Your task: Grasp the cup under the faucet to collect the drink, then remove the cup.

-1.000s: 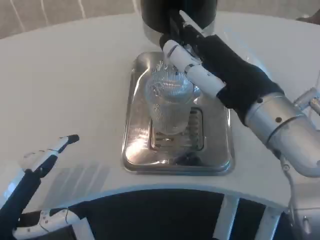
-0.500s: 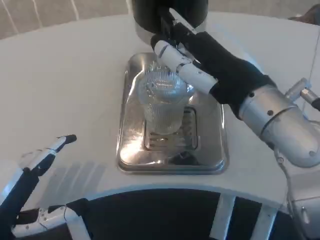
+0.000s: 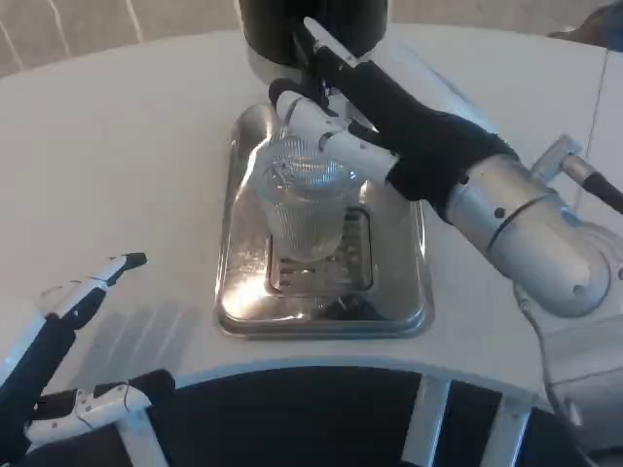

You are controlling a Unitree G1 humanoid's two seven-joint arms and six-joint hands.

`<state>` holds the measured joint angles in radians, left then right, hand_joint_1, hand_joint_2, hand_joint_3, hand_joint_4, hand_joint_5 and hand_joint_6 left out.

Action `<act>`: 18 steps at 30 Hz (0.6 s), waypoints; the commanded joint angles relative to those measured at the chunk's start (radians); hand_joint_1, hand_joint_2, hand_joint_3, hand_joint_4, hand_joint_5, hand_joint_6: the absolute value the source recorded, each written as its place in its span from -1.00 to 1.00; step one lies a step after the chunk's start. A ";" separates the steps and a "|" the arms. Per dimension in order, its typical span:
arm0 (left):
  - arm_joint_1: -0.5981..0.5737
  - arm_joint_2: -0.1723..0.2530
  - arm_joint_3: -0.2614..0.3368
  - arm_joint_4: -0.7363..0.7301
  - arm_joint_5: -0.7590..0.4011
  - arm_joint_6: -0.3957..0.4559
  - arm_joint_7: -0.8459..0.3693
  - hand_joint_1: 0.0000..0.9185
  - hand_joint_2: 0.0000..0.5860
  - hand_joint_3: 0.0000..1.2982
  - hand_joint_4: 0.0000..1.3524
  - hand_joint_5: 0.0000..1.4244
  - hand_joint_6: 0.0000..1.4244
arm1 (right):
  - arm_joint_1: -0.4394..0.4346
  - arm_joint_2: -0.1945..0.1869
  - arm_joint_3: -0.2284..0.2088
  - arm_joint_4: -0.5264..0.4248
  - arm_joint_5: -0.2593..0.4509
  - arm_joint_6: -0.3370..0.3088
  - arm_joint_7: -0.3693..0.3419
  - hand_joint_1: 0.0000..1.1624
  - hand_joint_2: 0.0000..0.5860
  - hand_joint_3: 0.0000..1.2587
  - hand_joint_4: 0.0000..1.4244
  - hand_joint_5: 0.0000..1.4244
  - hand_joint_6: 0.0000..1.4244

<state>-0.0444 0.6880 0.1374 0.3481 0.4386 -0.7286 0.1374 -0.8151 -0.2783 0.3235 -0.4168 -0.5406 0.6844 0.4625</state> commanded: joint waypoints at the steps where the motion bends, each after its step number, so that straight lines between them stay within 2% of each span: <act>1: -0.013 0.004 -0.014 0.029 -0.002 0.009 -0.011 -0.78 -0.70 -0.77 -0.87 -0.76 -0.72 | -0.035 -0.003 0.084 0.019 -0.034 -0.046 0.029 -0.97 0.65 -1.00 -1.00 -1.00 -1.00; 6: -0.027 0.002 -0.023 0.046 -0.002 0.011 -0.011 -0.78 -0.70 -0.77 -0.87 -0.76 -0.72 | -0.049 -0.015 0.124 0.024 -0.088 -0.066 0.041 -0.97 0.65 -1.00 -1.00 -1.00 -1.00; 10: -0.038 0.003 -0.031 0.061 -0.005 0.013 -0.011 -0.78 -0.70 -0.77 -0.87 -0.76 -0.72 | -0.066 -0.029 0.174 0.029 -0.160 -0.101 0.063 -0.97 0.65 -1.00 -1.00 -1.00 -1.00; 18: -0.050 0.002 -0.040 0.073 -0.013 0.021 -0.016 -0.78 -0.70 -0.77 -0.87 -0.75 -0.72 | -0.050 -0.025 0.192 0.035 -0.215 -0.142 0.091 -0.97 0.66 -1.00 -1.00 -1.00 -1.00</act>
<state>-0.0941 0.6880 0.1037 0.4097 0.4372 -0.7175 0.1355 -0.8618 -0.3233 0.4667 -0.3921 -0.7642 0.6053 0.5124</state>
